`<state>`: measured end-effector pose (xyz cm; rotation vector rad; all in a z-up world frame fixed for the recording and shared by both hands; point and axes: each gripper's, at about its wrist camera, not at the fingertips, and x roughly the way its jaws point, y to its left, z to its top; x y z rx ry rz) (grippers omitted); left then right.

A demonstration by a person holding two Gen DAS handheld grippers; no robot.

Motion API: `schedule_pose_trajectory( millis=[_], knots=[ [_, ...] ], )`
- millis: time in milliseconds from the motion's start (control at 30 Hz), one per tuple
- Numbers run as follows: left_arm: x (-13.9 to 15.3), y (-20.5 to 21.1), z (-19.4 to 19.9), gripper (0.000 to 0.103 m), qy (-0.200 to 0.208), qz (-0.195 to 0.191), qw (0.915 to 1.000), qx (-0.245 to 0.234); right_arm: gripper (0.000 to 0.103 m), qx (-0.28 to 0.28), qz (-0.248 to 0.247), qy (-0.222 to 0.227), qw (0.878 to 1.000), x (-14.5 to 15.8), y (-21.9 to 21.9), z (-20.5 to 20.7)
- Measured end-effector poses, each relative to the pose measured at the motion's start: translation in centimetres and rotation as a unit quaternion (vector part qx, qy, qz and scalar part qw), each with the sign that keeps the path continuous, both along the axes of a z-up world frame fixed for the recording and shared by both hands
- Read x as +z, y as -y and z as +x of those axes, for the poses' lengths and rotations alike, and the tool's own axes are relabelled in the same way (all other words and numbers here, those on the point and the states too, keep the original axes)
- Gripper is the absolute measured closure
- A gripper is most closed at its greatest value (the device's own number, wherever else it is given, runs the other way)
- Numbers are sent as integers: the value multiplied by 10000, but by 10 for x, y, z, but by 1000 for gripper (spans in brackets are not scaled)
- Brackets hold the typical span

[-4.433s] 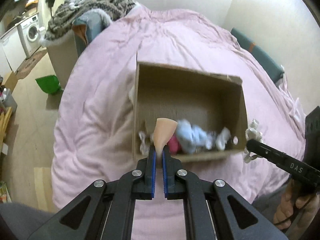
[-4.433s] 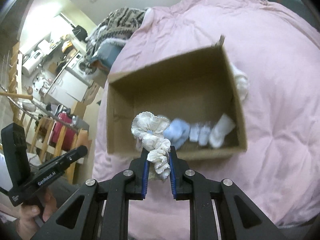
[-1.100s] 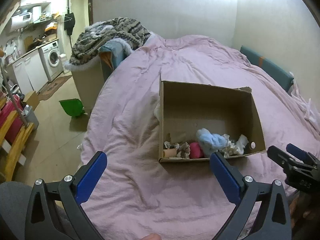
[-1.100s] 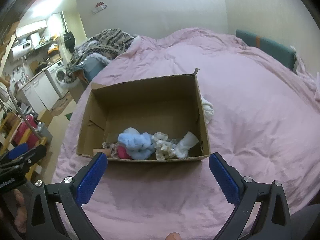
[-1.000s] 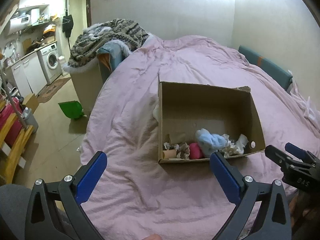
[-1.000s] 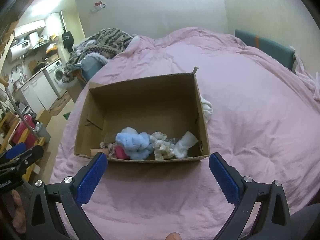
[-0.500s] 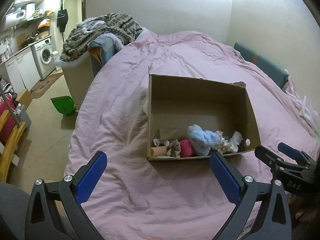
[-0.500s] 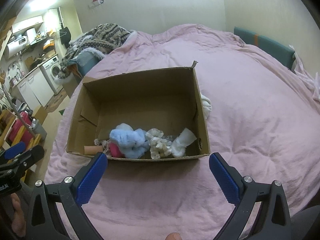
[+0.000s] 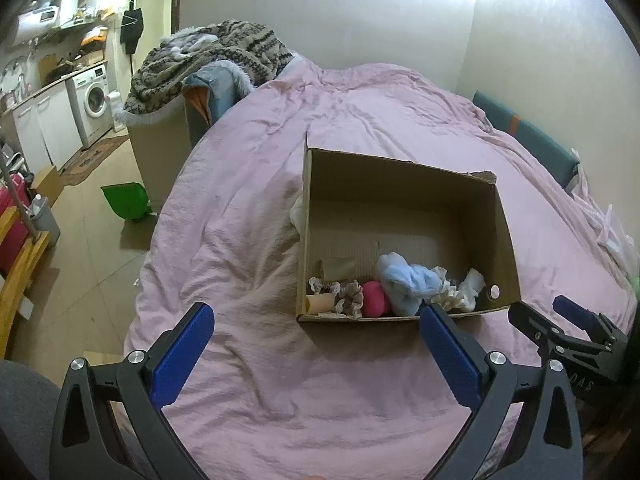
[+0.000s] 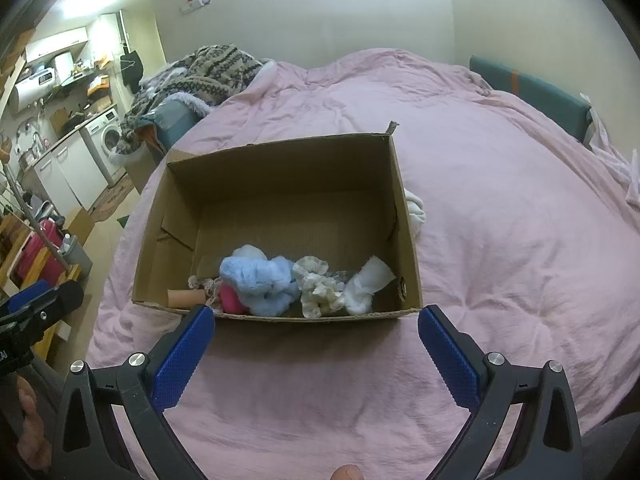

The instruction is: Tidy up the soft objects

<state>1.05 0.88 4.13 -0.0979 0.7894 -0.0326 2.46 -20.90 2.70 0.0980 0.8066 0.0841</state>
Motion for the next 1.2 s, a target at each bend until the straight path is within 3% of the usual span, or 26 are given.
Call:
schedule_pose_trajectory(
  millis=[1200],
  knots=[
    [-5, 1, -1, 1, -89, 31, 9999, -110, 0, -105, 46, 48, 9999, 4, 5, -1]
  ],
)
